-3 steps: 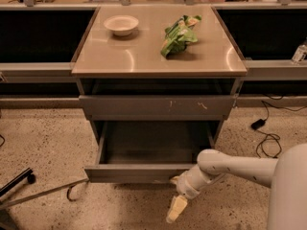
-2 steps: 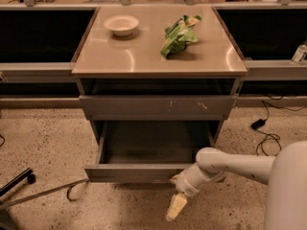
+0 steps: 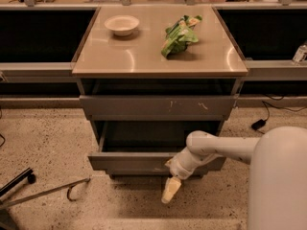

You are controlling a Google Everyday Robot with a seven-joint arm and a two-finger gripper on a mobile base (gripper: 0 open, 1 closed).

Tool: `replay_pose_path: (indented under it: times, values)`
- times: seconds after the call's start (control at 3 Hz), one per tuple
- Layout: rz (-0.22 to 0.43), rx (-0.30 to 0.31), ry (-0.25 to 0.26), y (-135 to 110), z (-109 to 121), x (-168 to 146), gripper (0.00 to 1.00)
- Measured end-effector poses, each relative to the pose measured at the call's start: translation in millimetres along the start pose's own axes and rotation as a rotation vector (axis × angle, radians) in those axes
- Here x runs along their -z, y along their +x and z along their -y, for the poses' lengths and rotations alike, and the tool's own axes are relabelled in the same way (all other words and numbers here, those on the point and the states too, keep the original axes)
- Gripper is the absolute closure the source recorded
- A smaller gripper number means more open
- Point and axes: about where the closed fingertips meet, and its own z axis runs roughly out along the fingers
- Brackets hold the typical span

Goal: Close middle drawer

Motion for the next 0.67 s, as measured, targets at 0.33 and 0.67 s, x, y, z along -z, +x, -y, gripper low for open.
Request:
replay_pose_path:
  times: [0.33,0.67]
  values:
    - [-0.023,0.034,0.034,-17.4,14.5,10.3,0.0]
    - [-0.023,0.034,0.034,-17.4,14.5,10.3,0.0]
